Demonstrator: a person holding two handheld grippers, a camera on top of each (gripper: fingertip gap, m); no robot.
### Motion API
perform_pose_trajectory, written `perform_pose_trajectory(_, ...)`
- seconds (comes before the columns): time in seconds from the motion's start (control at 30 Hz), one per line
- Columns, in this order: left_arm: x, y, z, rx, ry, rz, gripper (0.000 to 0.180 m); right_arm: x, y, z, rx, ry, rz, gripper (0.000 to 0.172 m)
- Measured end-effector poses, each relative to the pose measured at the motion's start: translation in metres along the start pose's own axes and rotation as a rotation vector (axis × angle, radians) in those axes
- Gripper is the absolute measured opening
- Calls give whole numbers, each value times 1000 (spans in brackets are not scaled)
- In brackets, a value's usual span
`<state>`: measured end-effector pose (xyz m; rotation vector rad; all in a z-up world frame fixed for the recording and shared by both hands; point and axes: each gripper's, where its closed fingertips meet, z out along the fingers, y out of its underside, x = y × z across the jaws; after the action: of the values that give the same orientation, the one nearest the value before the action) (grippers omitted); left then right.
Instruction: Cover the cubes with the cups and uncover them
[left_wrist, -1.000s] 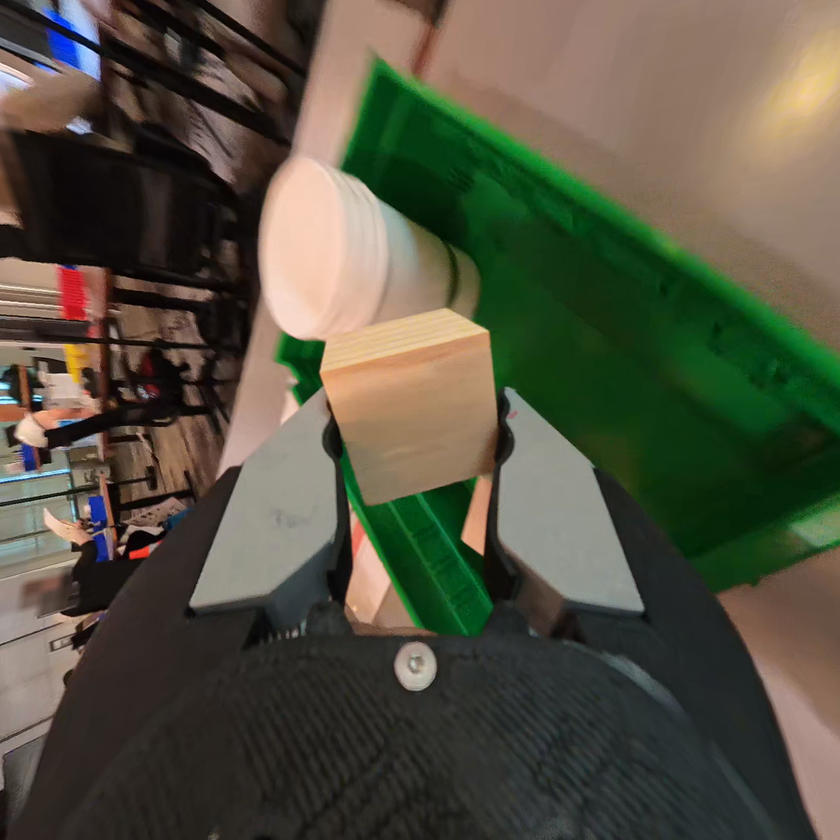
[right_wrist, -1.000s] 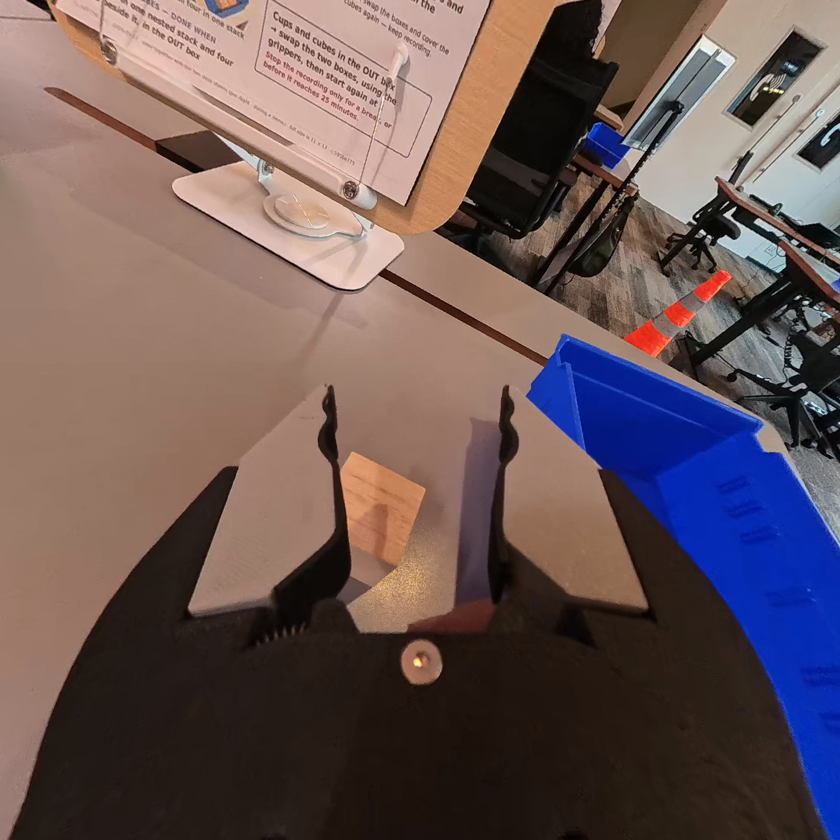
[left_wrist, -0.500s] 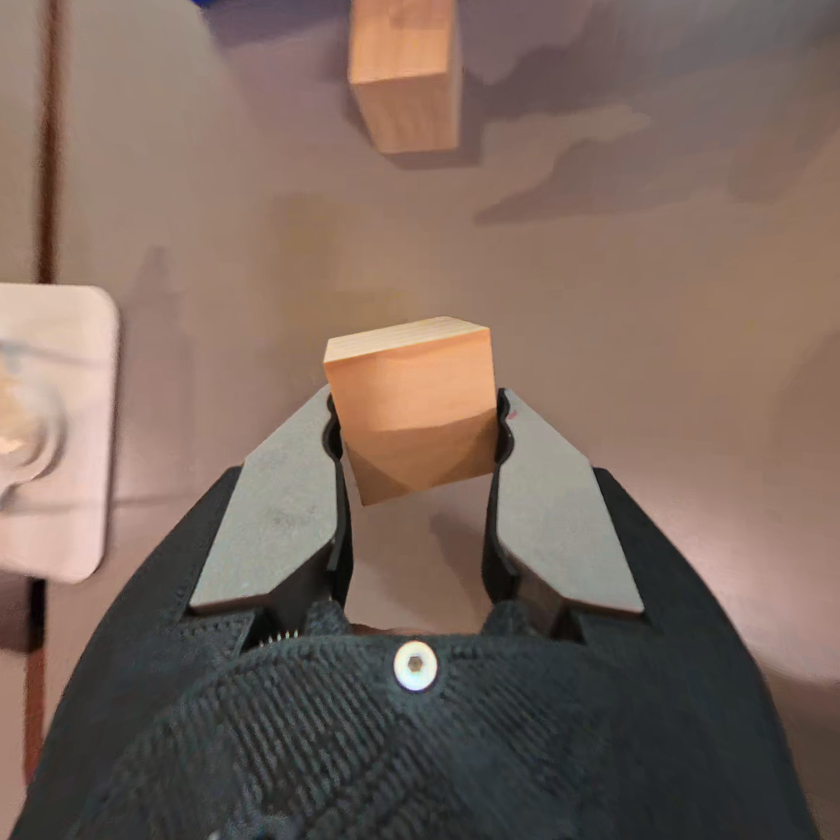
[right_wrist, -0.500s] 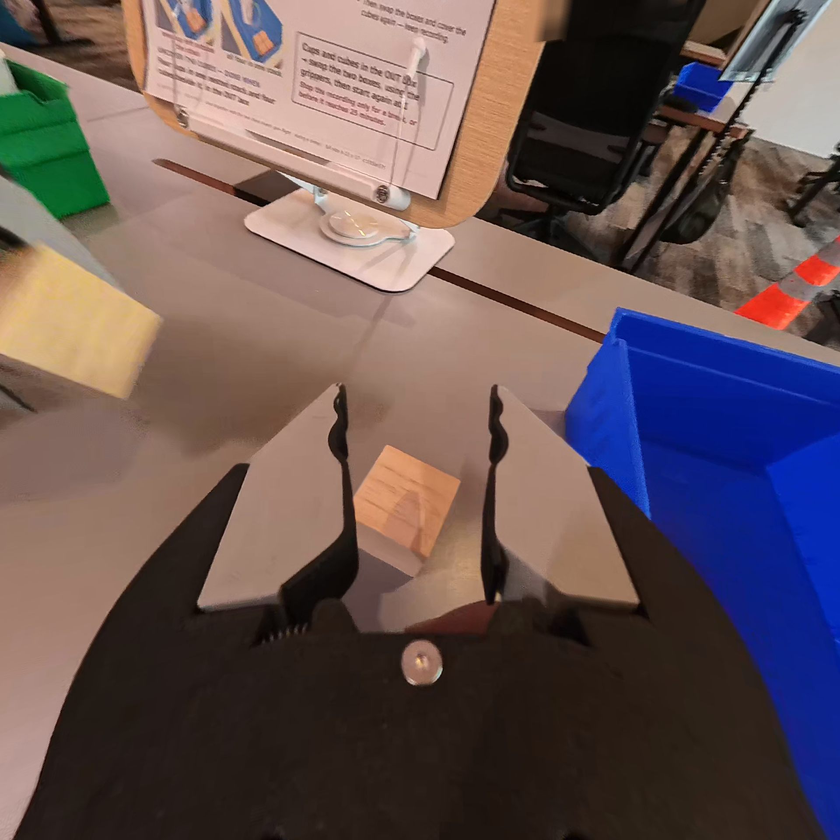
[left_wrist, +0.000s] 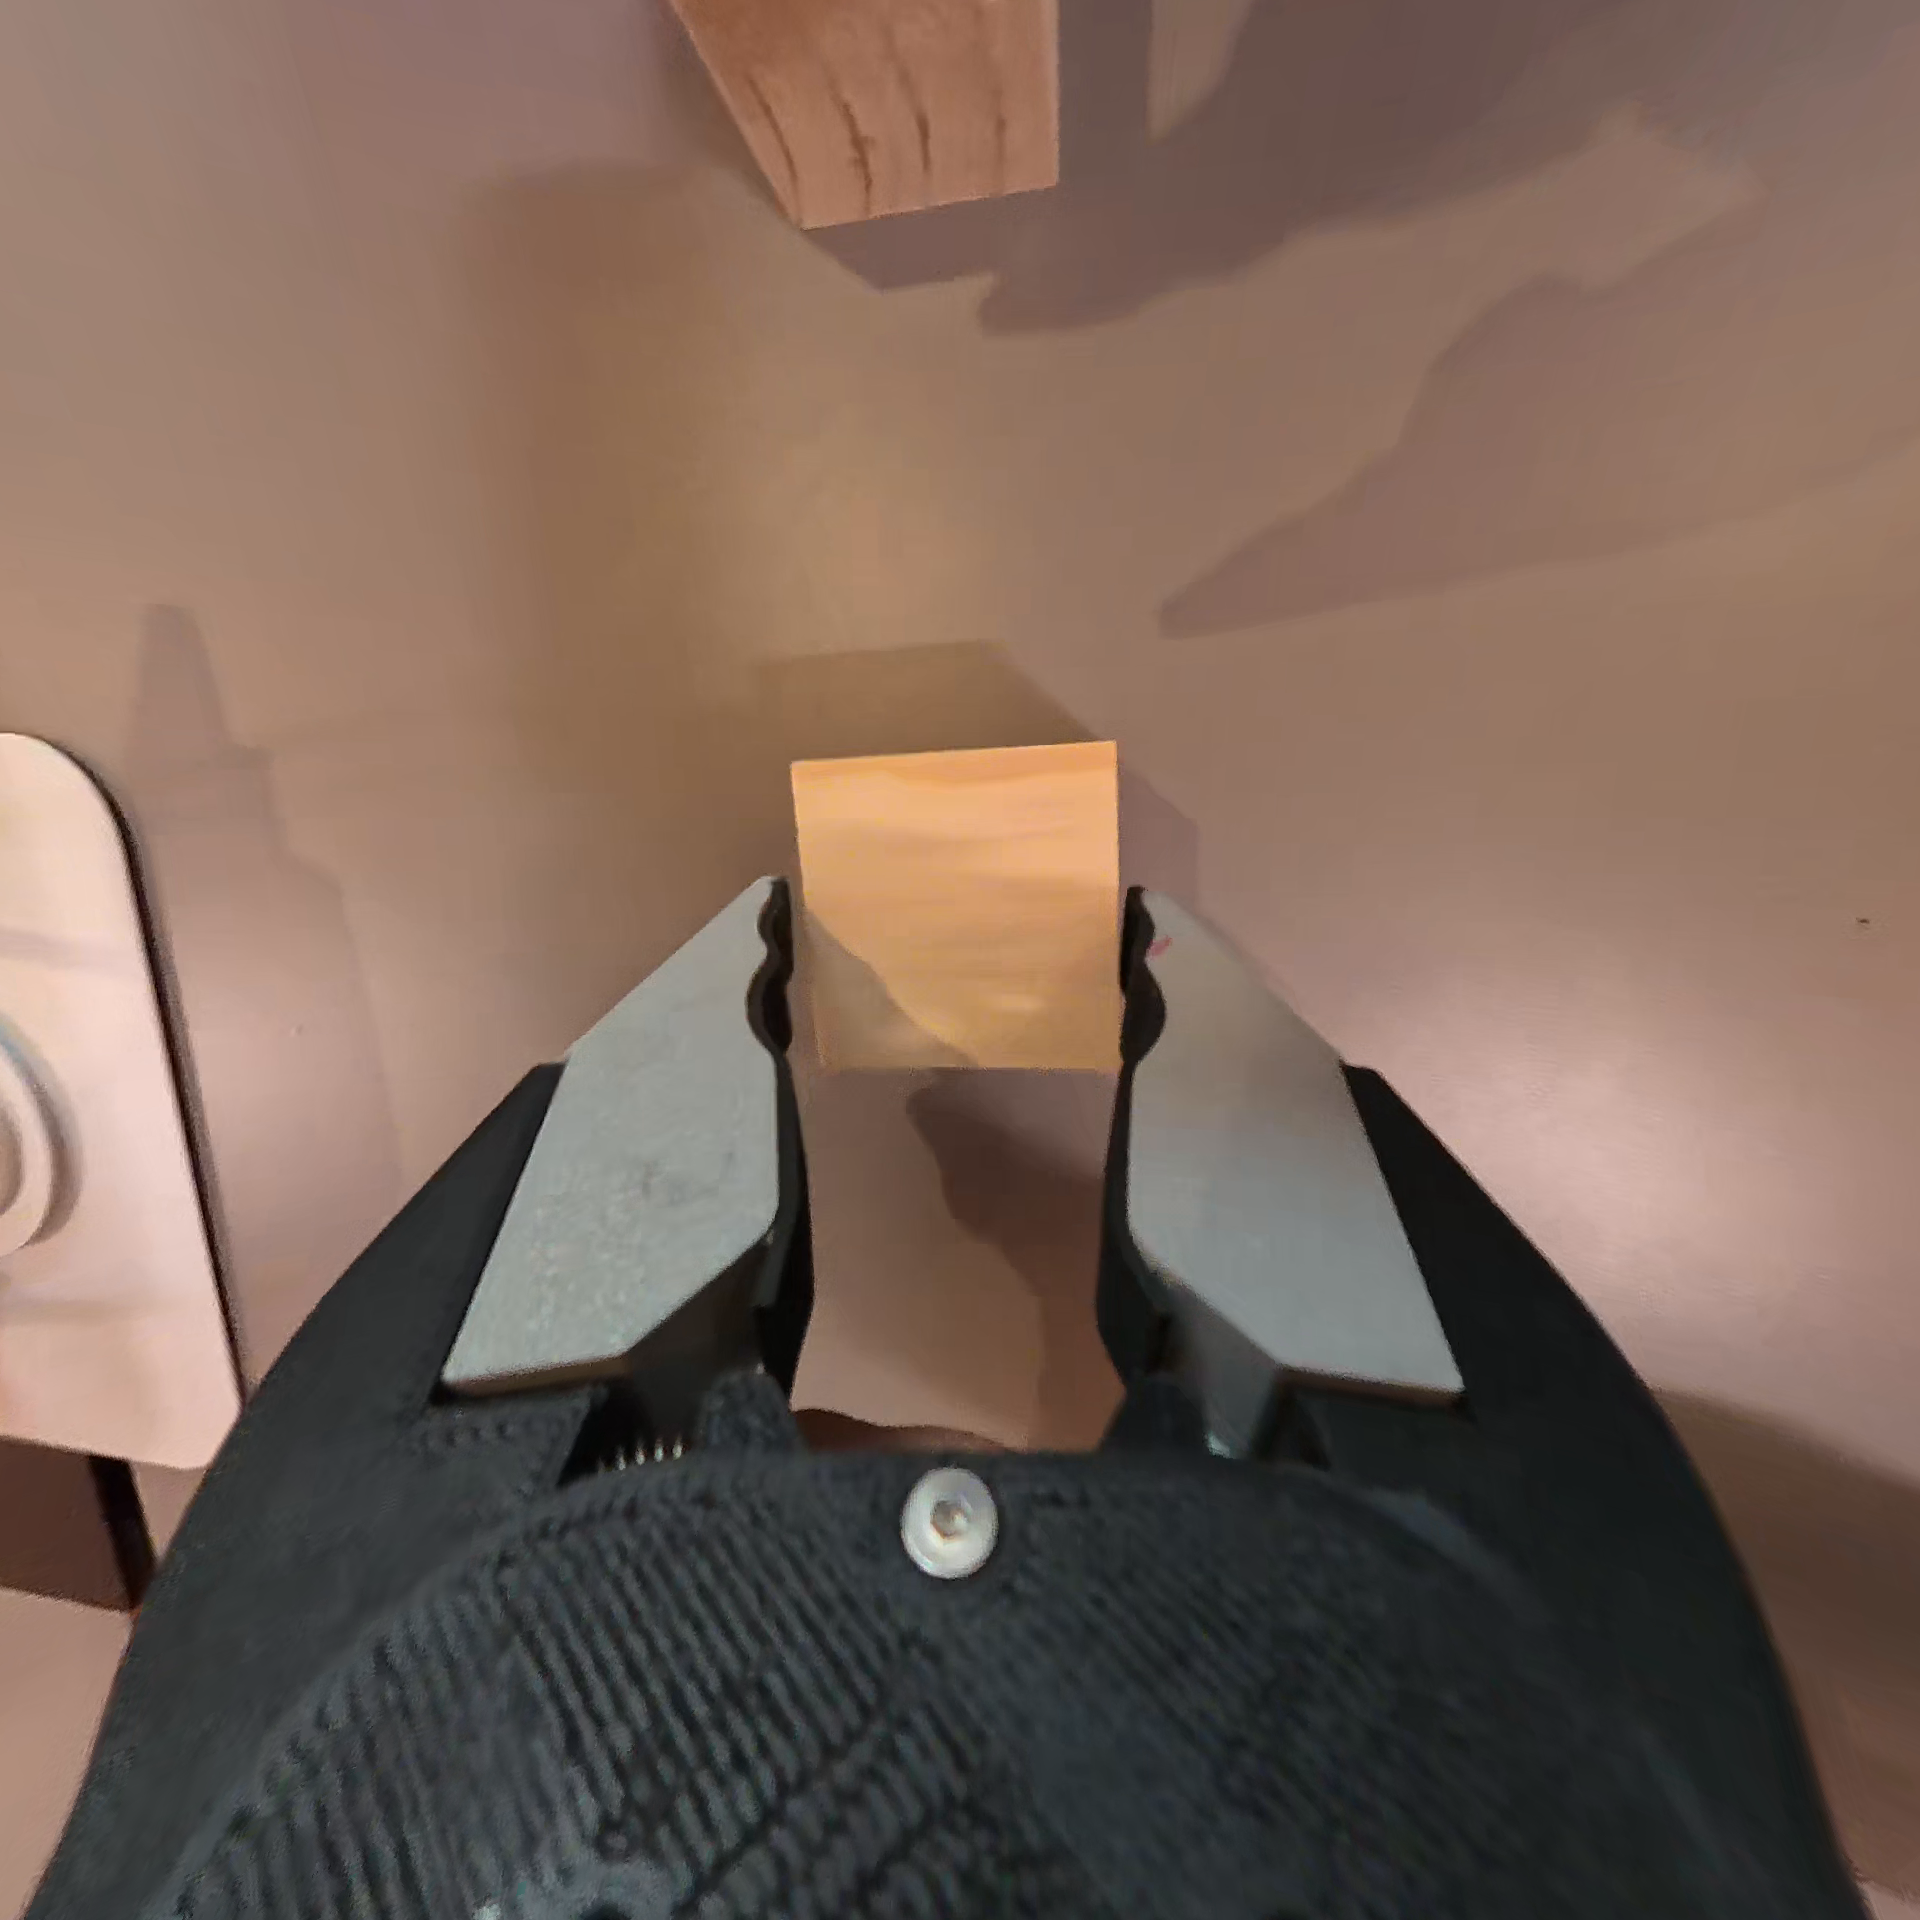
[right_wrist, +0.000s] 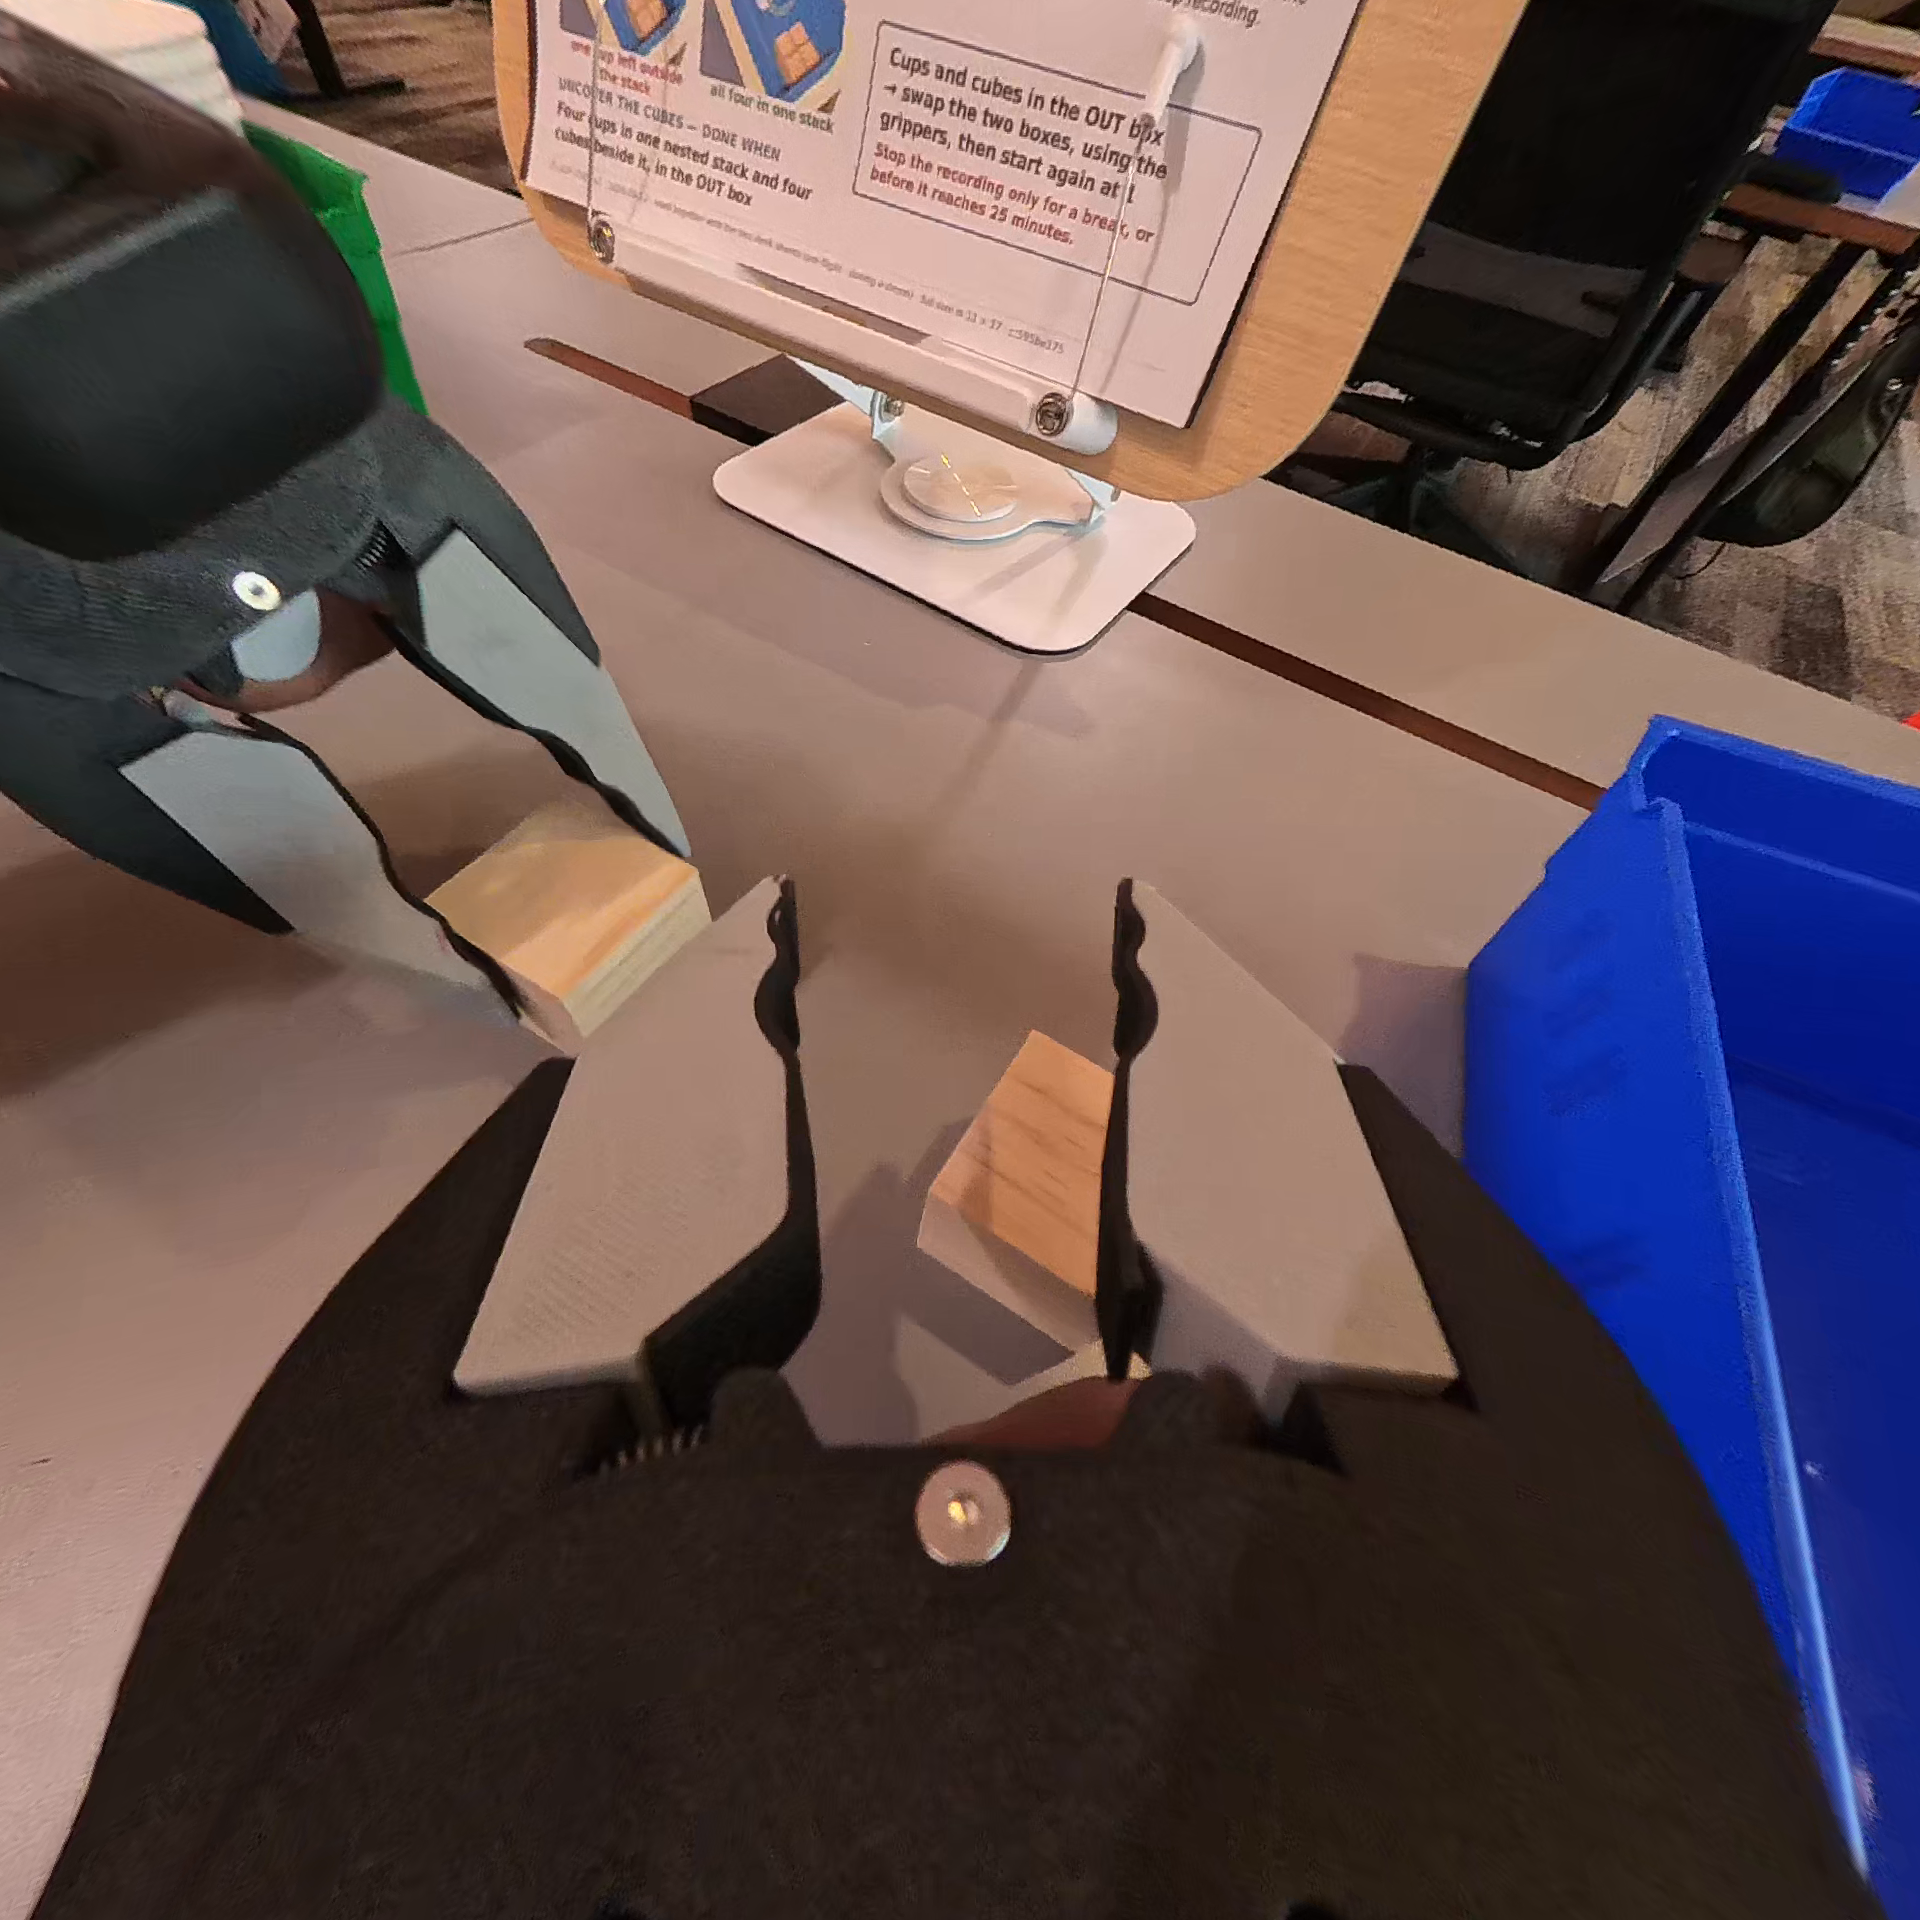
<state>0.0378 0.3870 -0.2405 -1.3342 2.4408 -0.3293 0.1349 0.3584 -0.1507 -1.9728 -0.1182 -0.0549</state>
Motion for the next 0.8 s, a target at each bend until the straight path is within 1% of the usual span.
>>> perform_pose_trajectory(0.03,-2,1,-2,8,-20,-1,62,0,1,1,-4,7,-9,58)
perform_pose_trajectory(0.17,-5,4,-3,38,-53,-35,58,-2,1,2,-4,12,-13,58)
perform_pose_trajectory(0.3,-19,9,-2,41,-94,-118,58,-3,-1,1,2,17,-18,58)
perform_pose_trajectory(0.43,-20,11,-3,61,-87,-102,58,0,0,1,-1,18,-11,58)
perform_pose_trajectory(0.6,-19,12,-3,49,-85,-115,58,1,1,1,-3,18,-8,58)
perform_pose_trajectory(0.8,-13,8,-3,36,-88,-89,58,0,0,0,-1,20,-13,58)
